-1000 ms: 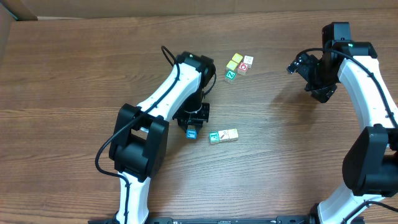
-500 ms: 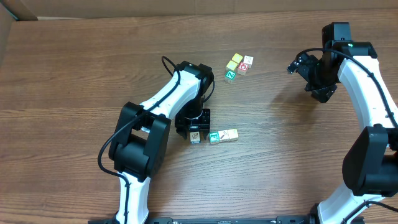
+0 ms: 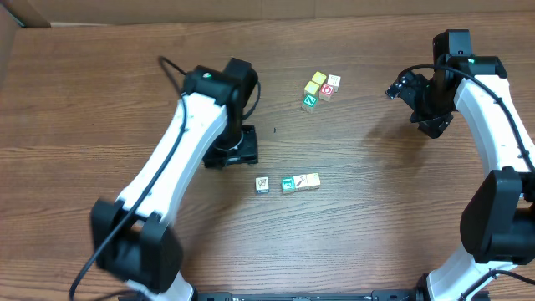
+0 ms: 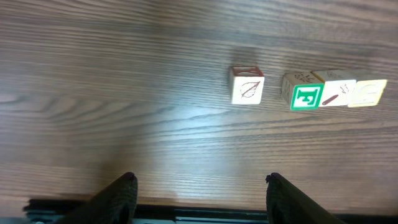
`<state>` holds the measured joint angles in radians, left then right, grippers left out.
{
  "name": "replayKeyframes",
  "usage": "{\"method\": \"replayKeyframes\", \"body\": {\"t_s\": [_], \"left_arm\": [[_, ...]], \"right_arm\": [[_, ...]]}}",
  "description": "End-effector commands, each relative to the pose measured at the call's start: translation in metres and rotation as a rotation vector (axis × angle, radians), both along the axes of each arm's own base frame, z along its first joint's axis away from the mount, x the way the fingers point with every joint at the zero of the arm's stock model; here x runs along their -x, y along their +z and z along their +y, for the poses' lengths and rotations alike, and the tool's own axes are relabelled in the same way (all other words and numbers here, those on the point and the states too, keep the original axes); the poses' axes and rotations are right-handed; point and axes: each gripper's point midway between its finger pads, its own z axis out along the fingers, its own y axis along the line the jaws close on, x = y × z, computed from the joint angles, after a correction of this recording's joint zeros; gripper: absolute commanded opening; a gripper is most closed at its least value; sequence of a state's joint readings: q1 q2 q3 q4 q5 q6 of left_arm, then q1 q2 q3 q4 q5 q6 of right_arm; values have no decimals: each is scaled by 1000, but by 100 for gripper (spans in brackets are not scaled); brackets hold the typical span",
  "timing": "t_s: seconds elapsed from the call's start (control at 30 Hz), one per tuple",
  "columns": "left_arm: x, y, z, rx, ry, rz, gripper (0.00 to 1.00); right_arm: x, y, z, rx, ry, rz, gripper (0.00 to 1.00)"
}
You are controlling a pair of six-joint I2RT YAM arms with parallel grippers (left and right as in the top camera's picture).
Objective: Flip 3 blocks
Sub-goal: 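Carry the leaf block toward the placed row with the left gripper, then lower the leaf block left of the green block and release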
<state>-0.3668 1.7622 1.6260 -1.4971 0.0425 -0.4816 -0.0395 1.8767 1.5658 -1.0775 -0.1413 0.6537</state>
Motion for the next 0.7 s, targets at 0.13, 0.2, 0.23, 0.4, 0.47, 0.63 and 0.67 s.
{"method": "replayKeyframes", "body": {"t_s": [0.13,0.2,0.23,0.4,0.47,0.63,0.67], "left_arm": [[12,13,20,-58,146,-136,46],[12,-4,20,-64,161,-125,33],[11,-12,20,-63,164,-125,24],[4,-54,17,-47,159,-154,4],[2,-63,15,-37,130,-166,4],[-6,-65,12,-25,83,-196,4],[-7,-65,12,-23,83,-200,4]], "right_arm": [[-3,9,-2,8,2,-28,100],[-3,9,-2,8,2,-28,100],[-3,9,-2,8,2,-28,100],[-3,9,-2,8,2,-28,100],[-3,9,-2,9,2,-28,100],[-3,9,-2,8,2,-28,100],[-3,9,-2,8,2,-28,100]]}}
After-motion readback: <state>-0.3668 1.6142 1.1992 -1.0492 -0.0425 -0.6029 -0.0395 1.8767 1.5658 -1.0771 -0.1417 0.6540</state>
